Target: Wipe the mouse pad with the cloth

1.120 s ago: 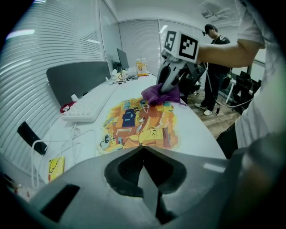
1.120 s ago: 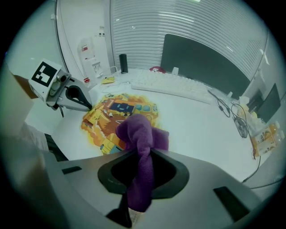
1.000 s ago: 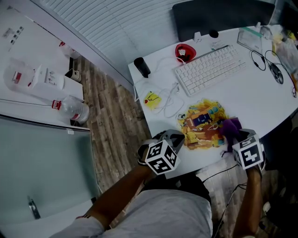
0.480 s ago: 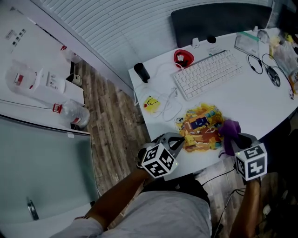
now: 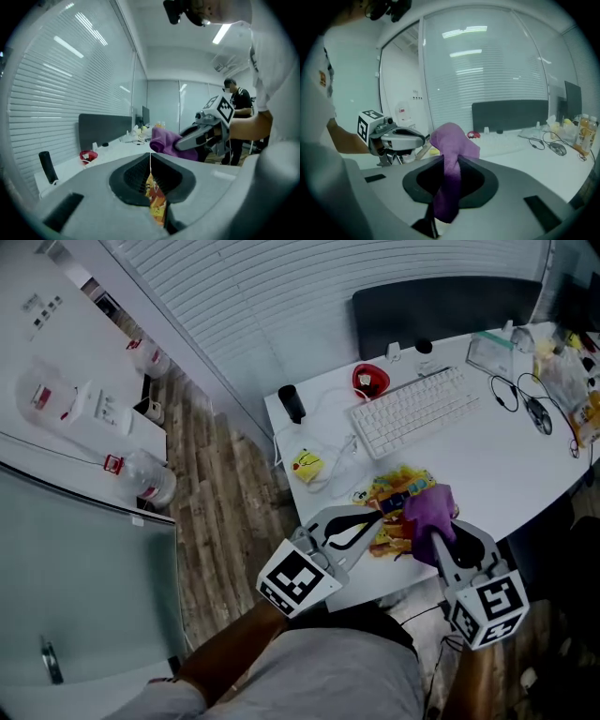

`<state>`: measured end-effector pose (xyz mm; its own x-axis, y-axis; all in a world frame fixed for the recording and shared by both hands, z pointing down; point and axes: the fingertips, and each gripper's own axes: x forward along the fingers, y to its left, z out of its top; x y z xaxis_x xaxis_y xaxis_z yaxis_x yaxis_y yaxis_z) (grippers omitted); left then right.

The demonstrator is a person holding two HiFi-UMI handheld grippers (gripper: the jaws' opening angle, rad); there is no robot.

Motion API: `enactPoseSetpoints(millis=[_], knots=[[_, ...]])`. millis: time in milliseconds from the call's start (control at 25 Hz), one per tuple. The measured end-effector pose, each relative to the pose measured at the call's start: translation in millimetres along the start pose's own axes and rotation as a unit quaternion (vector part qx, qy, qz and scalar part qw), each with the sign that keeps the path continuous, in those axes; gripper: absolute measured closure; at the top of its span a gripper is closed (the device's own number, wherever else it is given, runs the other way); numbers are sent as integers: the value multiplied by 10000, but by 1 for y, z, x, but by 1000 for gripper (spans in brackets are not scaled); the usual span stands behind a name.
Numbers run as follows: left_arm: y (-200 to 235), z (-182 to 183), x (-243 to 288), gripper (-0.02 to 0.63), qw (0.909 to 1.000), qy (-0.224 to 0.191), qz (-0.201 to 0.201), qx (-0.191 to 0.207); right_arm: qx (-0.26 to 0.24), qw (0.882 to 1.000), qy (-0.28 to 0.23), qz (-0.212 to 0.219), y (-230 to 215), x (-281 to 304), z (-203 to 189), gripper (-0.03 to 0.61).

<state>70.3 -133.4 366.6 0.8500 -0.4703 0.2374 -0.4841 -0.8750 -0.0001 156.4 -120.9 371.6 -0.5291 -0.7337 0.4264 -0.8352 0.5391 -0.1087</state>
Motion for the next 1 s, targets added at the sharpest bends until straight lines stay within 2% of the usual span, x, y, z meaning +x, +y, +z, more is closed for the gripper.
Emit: enactPoseSetpoints(millis=[160, 520, 760, 1000], knots=[[-1, 37, -16, 598, 9984, -530, 160, -102, 139, 9973, -704, 138, 20, -10, 36, 512], [1, 87, -46, 598, 9925, -1150, 414, -58, 266, 9801, -1943, 319, 46, -35, 88, 512], [-4, 100, -58, 598, 9893, -1378, 462, 118, 243, 9688, -2432, 408, 58, -48, 100, 514], [-6, 102, -63, 598, 9883, -1424, 497, 246, 228, 9655, -2558, 431, 63, -51, 100, 514]])
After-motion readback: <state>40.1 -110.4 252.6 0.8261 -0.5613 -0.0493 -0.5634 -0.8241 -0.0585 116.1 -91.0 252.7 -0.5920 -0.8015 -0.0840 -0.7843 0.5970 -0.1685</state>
